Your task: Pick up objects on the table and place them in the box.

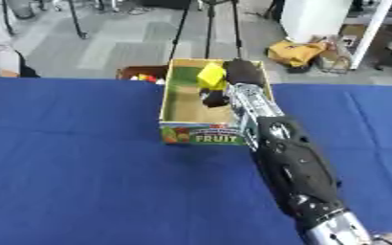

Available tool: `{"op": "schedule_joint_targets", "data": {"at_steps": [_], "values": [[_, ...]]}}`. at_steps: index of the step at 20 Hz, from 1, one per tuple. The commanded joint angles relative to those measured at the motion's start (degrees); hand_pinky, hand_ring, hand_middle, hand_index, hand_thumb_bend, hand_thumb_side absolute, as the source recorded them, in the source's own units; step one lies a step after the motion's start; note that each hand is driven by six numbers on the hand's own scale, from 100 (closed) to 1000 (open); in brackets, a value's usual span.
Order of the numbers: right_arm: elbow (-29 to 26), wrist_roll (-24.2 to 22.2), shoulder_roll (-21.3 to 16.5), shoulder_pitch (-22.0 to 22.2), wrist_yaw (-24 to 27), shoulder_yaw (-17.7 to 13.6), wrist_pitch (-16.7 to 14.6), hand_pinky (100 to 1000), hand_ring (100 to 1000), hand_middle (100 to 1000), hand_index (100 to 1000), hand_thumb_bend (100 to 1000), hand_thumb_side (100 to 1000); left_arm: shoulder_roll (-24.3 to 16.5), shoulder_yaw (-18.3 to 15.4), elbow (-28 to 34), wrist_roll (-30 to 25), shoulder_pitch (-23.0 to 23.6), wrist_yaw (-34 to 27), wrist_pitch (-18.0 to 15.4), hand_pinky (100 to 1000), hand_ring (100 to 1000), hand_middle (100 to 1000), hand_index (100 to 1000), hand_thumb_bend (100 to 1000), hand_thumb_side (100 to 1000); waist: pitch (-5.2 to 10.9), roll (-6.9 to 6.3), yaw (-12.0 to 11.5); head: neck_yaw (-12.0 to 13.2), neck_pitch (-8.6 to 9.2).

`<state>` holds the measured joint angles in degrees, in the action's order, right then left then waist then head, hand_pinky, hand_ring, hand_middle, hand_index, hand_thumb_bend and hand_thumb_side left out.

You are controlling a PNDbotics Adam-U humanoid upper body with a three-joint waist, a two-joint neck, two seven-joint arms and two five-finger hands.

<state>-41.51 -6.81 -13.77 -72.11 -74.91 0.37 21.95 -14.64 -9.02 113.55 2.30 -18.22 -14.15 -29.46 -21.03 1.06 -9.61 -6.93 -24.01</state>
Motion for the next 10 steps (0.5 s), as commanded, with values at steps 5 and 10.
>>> {"op": "schedule_joint_targets", "data": {"at_steps": [5, 10], "values": [[2.47, 1.89, 0.31, -1.28, -2.61, -2.98, 3.22, 815, 804, 383, 544, 100, 512, -0.37, 0.06, 1.05, -0.44, -0.90, 0.04, -0.36, 575, 798, 889, 946, 100, 999, 0.43, -0.47, -0.74, -1.11, 1.36], [2.79, 2.23, 0.79, -1.22, -2.18, -3.79, 3.80, 834, 826, 450, 633, 100, 646, -0.26, 0.10, 1.05, -0.63, -1.08, 0.05, -0.60, 575, 799, 889, 946, 100, 998, -0.13, -0.61, -1.37, -1.88, 1.99]]}}
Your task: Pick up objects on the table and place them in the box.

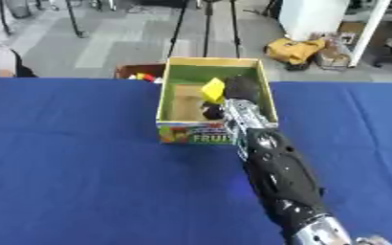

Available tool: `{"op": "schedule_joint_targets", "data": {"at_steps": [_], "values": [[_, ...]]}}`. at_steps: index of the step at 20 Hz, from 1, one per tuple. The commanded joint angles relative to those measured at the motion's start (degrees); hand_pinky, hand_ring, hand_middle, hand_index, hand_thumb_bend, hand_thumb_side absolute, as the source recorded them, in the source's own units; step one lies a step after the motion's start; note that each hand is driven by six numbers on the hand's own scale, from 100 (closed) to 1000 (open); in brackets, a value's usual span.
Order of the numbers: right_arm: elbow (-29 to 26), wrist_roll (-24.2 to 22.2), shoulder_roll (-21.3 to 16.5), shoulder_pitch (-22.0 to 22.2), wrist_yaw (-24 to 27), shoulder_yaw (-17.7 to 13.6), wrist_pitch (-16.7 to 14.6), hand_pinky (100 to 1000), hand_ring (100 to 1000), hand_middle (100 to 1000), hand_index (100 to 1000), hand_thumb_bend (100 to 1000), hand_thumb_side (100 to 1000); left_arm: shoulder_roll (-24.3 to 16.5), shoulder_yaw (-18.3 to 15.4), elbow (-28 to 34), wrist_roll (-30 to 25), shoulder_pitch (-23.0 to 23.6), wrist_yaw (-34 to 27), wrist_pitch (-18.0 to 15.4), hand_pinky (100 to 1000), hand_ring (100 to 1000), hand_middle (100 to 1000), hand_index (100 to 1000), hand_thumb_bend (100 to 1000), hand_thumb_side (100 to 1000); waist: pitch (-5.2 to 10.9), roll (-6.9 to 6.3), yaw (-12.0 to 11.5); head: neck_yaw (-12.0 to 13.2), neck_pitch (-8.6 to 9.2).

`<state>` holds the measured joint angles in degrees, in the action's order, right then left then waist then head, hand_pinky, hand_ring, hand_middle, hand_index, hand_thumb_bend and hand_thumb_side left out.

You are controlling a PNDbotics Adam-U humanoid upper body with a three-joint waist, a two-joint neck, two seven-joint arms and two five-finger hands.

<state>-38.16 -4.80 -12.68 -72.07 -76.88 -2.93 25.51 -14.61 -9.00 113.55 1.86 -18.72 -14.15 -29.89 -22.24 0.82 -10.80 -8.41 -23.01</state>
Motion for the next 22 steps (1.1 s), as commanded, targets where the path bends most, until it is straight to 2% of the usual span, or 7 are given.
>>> {"op": "schedule_joint_targets", "data": {"at_steps": [1, 6, 11, 20, 21, 22], "values": [[-0.65, 0.09, -0.21, -1.25, 0.02, -0.49, 0.01, 843, 840, 483, 681, 122, 690, -0.25, 0.08, 1.05, -0.22, -0.57, 0.07, -0.18, 575, 799, 889, 946, 100, 998, 1.00, -0.40, -0.21, -0.45, 0.97], [-1.11, -1.87, -0.12, -1.46, 0.78, -0.10, -1.41, 883, 912, 643, 894, 319, 818, -0.17, 0.09, 1.05, -0.32, -0.56, 0.16, -0.17, 575, 799, 889, 946, 100, 997, 0.86, -0.46, -0.24, -0.60, 0.95], [-2.00, -2.54, -0.08, -1.81, 0.58, 0.08, -1.85, 901, 947, 725, 948, 411, 845, -0.15, 0.08, 1.05, -0.31, -0.46, 0.17, -0.06, 576, 800, 890, 946, 100, 996, 1.02, -0.50, -0.16, -0.71, 1.04], [-5.60, -1.30, -0.68, -2.75, 1.94, 0.78, -2.82, 912, 943, 709, 934, 385, 818, -0.26, 0.00, 1.05, -0.11, -0.05, 0.05, 0.23, 575, 796, 888, 946, 100, 995, 2.01, -0.67, 0.34, -0.53, 0.55], [-6.49, -1.16, -0.94, -2.83, 2.53, 1.05, -3.09, 914, 942, 710, 932, 335, 922, -0.30, -0.04, 1.05, -0.05, 0.04, 0.02, 0.23, 575, 795, 887, 946, 100, 994, 2.20, -0.72, 0.46, -0.42, 0.38], [-7.53, -1.04, -1.30, -2.91, 3.26, 1.40, -3.49, 917, 942, 705, 930, 385, 812, -0.34, -0.08, 1.05, 0.03, 0.13, -0.01, 0.23, 575, 795, 887, 946, 100, 994, 2.42, -0.77, 0.59, -0.24, 0.17]]}}
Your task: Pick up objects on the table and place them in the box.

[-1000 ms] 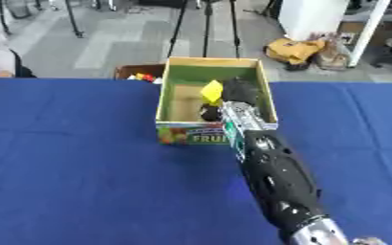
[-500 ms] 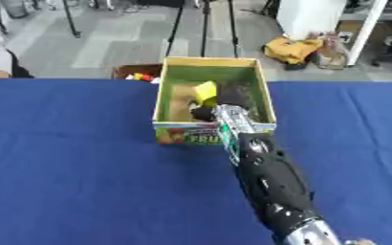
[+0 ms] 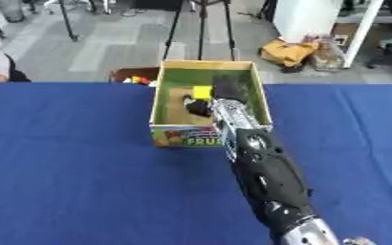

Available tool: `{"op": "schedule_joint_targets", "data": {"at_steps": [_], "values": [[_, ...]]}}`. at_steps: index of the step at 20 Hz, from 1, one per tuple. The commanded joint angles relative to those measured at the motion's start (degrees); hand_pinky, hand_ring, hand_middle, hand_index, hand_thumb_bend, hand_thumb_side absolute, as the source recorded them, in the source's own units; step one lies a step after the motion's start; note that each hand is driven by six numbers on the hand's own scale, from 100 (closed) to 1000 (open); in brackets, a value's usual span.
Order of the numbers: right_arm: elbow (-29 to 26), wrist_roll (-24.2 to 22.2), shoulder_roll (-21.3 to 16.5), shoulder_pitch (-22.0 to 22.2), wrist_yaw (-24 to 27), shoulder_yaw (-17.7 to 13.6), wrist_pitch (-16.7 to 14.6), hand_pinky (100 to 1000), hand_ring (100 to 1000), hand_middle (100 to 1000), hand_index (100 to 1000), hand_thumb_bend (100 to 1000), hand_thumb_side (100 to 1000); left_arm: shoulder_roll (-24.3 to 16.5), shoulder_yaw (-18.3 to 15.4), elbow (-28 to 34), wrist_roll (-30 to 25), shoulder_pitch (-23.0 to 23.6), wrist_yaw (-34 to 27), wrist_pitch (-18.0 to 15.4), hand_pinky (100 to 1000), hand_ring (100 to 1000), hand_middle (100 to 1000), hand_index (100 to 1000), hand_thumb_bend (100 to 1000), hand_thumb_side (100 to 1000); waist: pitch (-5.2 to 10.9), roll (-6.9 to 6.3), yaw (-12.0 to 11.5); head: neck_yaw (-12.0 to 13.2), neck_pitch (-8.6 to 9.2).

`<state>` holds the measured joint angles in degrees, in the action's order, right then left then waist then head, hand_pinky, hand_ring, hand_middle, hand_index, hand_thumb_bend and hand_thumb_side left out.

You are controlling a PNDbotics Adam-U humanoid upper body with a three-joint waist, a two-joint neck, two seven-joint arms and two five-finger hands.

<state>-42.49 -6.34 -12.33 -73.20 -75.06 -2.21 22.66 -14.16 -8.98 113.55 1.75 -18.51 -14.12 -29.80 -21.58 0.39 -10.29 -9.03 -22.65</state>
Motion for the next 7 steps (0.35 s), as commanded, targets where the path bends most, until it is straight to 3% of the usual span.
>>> {"op": "schedule_joint_targets", "data": {"at_steps": [1, 2, 7], "values": [[-4.39, 0.56, -2.12, -1.79, 2.33, 1.09, -1.15, 920, 941, 705, 926, 287, 1000, -0.84, -0.14, 1.05, 0.22, 0.02, -0.08, 0.13, 574, 794, 886, 946, 100, 994, 1.98, -0.40, 0.22, 0.54, -0.39], [-5.90, 0.69, -2.76, -1.71, 3.49, 1.59, -1.84, 922, 940, 699, 924, 385, 824, -0.86, -0.19, 1.05, 0.32, 0.14, -0.13, 0.12, 574, 794, 885, 946, 100, 993, 2.24, -0.47, 0.38, 0.75, -0.65], [-18.62, 0.93, -8.39, 1.75, 12.94, 6.26, -6.65, 921, 934, 690, 916, 408, 835, -0.95, -0.62, 1.05, 1.10, 0.79, -0.29, 0.23, 572, 791, 882, 945, 100, 992, 3.55, -0.94, 1.69, 2.49, -2.59]]}}
